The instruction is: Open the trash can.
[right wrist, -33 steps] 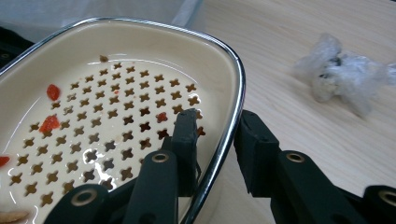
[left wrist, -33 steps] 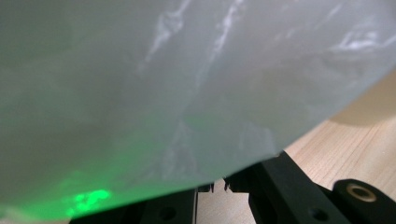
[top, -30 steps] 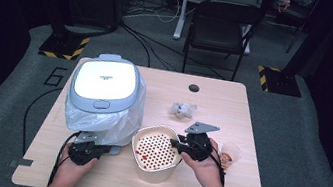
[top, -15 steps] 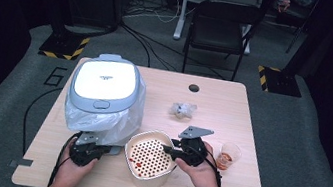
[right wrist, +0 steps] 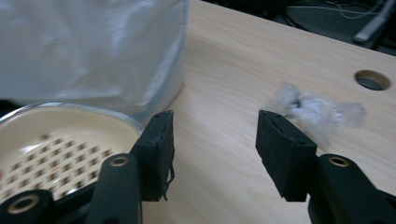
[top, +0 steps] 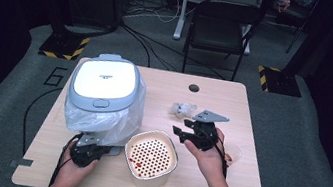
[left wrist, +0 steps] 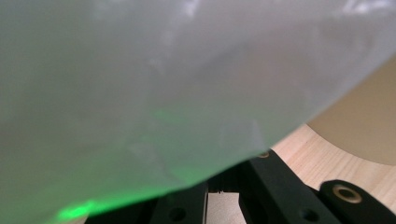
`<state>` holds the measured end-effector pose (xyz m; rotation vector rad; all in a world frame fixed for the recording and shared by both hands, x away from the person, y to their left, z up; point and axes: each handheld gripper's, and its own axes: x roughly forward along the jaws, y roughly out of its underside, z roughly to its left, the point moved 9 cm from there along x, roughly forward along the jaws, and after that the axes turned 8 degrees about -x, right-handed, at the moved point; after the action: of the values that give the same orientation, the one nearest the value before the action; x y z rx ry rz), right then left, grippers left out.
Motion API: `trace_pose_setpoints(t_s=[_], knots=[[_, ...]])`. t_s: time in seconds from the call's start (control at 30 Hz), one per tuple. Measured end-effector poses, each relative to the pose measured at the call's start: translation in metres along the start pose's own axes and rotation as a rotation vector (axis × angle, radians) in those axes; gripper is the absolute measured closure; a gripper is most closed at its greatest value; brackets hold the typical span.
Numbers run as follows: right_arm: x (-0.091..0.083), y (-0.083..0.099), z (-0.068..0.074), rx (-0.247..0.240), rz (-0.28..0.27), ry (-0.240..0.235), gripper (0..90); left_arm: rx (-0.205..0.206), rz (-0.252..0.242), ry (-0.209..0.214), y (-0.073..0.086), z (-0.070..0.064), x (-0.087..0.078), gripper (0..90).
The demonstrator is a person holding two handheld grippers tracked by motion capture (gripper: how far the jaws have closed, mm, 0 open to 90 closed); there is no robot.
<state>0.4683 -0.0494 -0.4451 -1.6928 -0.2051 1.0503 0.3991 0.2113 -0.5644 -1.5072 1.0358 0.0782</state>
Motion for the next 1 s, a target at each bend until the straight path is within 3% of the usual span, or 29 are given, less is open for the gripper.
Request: trace_pose_setpoints(t_s=[0.27,0.43,0.5,0.63,0.77,0.87,0.9,1.0], knots=[[0.035,-0.004,-0.036,0.052,0.048,0.107,31.6,-0.002,0.011,0.002,0.002,0.002,0.003,90.0],[0.051,-0.009,-0.05,0.049,0.055,0.149,24.3,0.04,0.037,-0.008,0.006,0.002,0.006,90.0],[0.058,-0.008,-0.056,0.072,0.064,0.161,20.1,0.033,0.041,-0.006,0.007,0.002,0.006,90.0],[0.071,-0.006,-0.066,0.069,0.078,0.188,17.3,0.011,0.038,0.006,0.007,0.003,0.006,90.0],[0.079,-0.004,-0.074,0.058,0.093,0.218,17.6,0.02,0.041,0.011,0.008,0.003,0.006,90.0],[0.083,-0.004,-0.078,0.075,0.095,0.227,17.9,0.003,0.037,0.002,0.008,0.003,0.006,90.0],[0.083,-0.003,-0.08,0.065,0.099,0.227,19.2,0.017,0.042,0.009,0.008,0.003,0.006,90.0],[0.085,-0.003,-0.083,0.068,0.093,0.228,27.5,0.002,0.037,0.004,0.007,0.003,0.006,90.0]])
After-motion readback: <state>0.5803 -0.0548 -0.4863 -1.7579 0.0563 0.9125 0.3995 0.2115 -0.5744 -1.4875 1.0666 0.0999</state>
